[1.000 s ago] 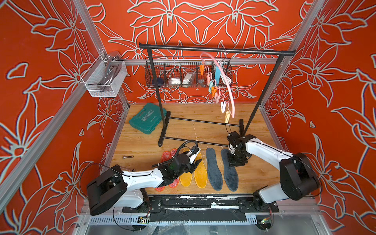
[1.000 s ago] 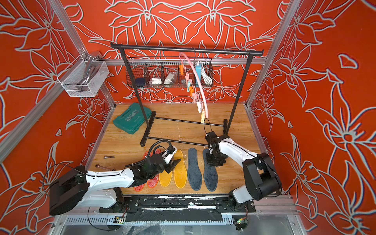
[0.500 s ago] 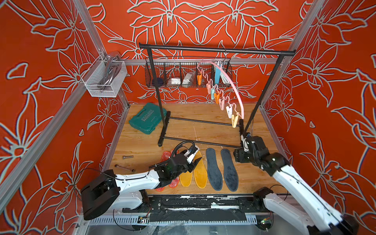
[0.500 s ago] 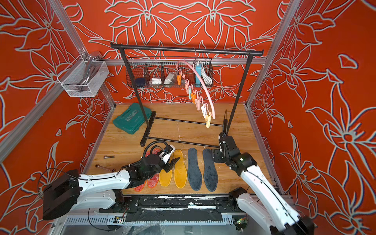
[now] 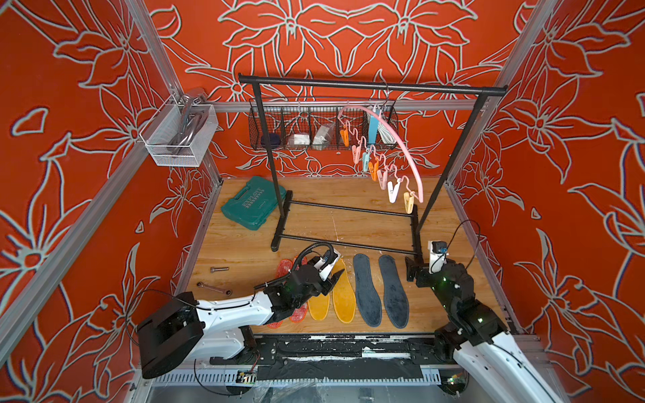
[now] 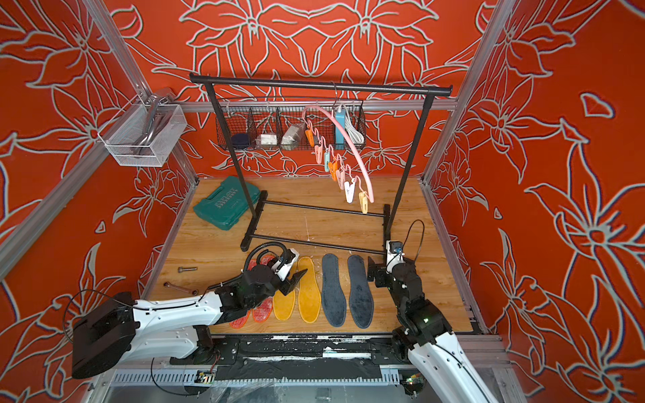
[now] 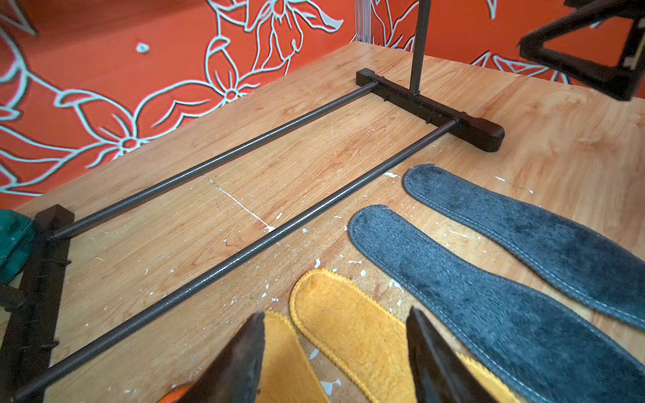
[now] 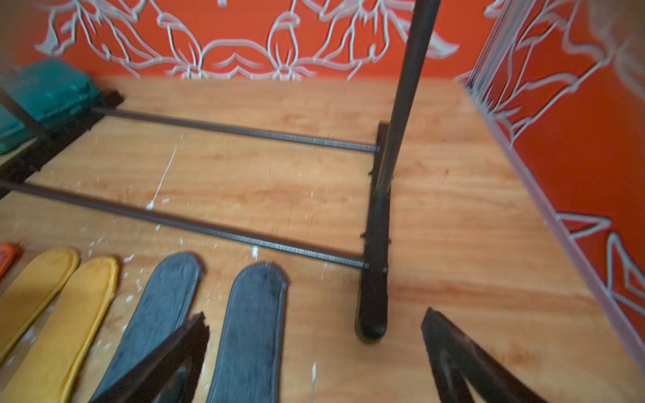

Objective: Take the shoe insoles off the hanger
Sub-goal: Reset both arms

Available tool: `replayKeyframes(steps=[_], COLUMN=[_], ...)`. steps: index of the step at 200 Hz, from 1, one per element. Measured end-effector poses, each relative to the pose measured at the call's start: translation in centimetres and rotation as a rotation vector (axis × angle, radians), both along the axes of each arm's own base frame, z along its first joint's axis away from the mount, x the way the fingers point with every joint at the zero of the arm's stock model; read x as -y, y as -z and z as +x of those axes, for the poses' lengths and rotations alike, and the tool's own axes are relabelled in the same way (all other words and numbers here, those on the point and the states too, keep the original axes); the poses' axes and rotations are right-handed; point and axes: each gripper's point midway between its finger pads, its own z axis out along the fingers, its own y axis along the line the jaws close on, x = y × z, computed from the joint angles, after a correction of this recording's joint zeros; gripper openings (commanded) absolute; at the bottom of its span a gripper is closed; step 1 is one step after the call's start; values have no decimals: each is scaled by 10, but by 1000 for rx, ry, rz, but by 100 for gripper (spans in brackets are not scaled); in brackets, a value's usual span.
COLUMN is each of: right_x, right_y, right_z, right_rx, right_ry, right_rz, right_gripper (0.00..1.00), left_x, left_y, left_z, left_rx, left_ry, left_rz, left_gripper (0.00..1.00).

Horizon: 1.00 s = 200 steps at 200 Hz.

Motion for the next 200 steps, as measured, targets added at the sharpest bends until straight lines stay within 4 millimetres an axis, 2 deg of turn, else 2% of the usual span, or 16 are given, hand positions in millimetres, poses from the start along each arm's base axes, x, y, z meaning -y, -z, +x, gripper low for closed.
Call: replayKeyframes(steps=[23,54,102,143,183,192,196,198,200], right_x=[1,4,7,11,20,25,27,28,29], right_y=[1,-1,-15,-45,-98,-110,-115,-116,-119], right_z=[3,13,21,30,45,48,49,49,49], right_rx=[19,63,141,281,581,677,722,737,762], right_ry=[5,16,29,33,41,47,41,47,49], right_rz=[-1,-4,5,24,66,78,84,85,91], right_gripper=[8,27,42,50,67,75,86,96,98], left_x=[0,-1,0,-1,-2,-3,-4,-5,-5], left_y=[1,2,2,-4,-14,-18,-19,-19,-20], left_z=[0,0,0,1,1,0,0,0,0], left_rx=[0,-4,3,25,47,57,59,63,65], left_ry=[-2,-3,2,0,0,2,1,1,0], left_rz=[4,9,14,12,-4,-12,-15,-15,-16], left_gripper=[55,55,56,56,56,58,59,59,59])
